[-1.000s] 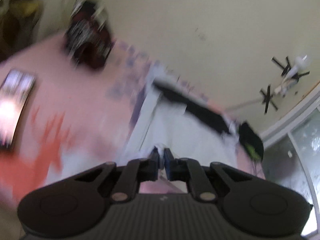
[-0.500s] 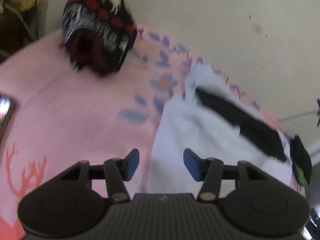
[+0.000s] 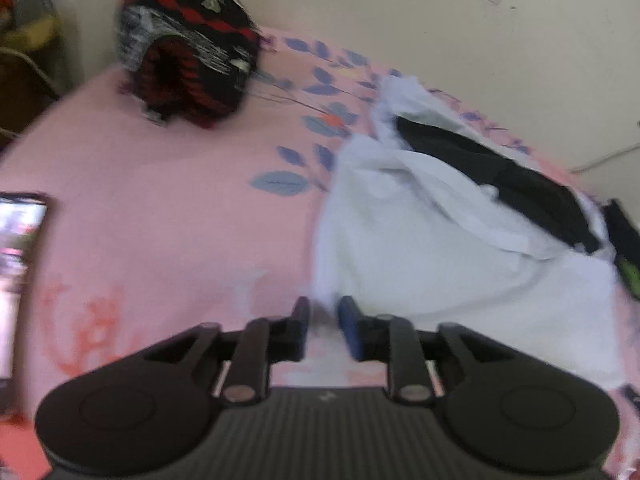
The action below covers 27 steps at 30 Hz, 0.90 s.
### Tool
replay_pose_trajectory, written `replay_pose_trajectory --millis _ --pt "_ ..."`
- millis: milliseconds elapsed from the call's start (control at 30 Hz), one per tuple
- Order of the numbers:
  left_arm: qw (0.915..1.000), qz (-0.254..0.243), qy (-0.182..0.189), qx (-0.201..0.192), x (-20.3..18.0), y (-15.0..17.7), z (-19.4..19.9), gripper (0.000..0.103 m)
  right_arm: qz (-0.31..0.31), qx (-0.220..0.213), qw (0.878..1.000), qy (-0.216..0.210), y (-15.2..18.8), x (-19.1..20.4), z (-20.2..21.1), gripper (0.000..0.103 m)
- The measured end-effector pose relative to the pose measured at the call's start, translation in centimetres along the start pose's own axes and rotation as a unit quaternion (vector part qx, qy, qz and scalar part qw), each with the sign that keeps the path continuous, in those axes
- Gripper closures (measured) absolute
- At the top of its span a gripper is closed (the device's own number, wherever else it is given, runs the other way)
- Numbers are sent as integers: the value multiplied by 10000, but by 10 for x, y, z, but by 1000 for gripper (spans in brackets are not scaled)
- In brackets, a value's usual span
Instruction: Fold small clothes
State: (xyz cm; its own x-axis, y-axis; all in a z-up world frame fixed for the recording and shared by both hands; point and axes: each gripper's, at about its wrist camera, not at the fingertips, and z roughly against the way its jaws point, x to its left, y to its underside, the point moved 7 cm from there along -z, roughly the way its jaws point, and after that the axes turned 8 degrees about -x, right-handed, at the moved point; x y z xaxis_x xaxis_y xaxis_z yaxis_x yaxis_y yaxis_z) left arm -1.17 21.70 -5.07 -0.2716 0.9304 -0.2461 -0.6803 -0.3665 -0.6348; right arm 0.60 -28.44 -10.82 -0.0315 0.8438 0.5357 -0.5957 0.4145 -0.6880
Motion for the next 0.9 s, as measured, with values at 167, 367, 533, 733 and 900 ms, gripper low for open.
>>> replay_pose_trajectory --millis 167,367,533,733,900 --pt "9980 424 471 -31 11 9 32 46 -1179 429 9886 -832 -3 0 23 44" --pt "9812 1330 1315 485 -6 41 14 35 -1218 947 9838 -914 19 34 -7 42" --pt "9671 2153 1353 61 -5 16 -1 20 -1776 308 9807 -762 2 41 -50 39" --pt "9575 2539 1326 347 -2 11 -10 94 -1162 462 9900 -650 -7 54 -72 96" --pt "9736 1632 1585 -160 -23 9 54 95 -393 -96 9952 -896 -52 59 -11 100"
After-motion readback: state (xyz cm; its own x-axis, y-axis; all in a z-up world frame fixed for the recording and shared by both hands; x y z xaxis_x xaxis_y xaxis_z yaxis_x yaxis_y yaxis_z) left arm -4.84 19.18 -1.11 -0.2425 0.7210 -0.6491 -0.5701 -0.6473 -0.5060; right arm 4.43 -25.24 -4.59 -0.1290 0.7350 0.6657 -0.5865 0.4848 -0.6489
